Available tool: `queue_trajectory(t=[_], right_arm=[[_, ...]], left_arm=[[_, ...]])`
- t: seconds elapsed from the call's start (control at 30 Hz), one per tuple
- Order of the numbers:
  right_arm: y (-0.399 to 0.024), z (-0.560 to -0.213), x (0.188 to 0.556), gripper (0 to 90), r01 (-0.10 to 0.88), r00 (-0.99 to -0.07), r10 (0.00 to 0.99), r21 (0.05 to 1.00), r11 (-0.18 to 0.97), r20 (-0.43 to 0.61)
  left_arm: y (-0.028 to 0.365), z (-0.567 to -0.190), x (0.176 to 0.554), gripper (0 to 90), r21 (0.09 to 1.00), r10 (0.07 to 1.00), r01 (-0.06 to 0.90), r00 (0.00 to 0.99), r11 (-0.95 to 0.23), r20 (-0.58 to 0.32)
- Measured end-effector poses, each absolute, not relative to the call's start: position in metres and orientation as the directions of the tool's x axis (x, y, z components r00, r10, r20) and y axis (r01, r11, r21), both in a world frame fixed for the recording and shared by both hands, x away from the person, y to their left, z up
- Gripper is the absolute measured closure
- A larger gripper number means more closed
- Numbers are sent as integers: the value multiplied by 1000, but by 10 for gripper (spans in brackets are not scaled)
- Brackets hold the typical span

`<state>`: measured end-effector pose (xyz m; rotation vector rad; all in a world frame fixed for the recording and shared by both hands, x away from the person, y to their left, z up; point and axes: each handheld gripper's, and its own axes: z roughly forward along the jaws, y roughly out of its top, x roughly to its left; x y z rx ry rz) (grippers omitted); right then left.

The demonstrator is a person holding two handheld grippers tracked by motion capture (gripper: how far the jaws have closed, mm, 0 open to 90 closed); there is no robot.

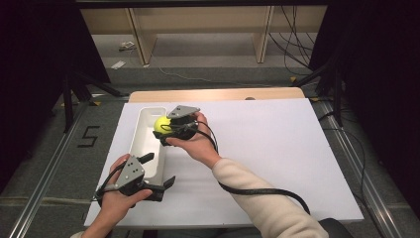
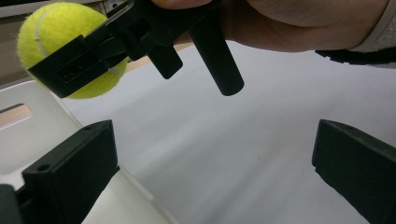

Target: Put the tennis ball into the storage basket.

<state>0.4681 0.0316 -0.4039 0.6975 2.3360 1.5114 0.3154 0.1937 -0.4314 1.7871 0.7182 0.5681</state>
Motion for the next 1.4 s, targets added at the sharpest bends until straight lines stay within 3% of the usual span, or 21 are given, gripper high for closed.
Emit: queue_trajectory(t=[1.4], right_arm=[[46, -404, 472, 266, 249, -853, 520, 904, 347, 36]], left_arm=[[194, -431, 315, 0, 950, 708, 197, 705, -240, 33]])
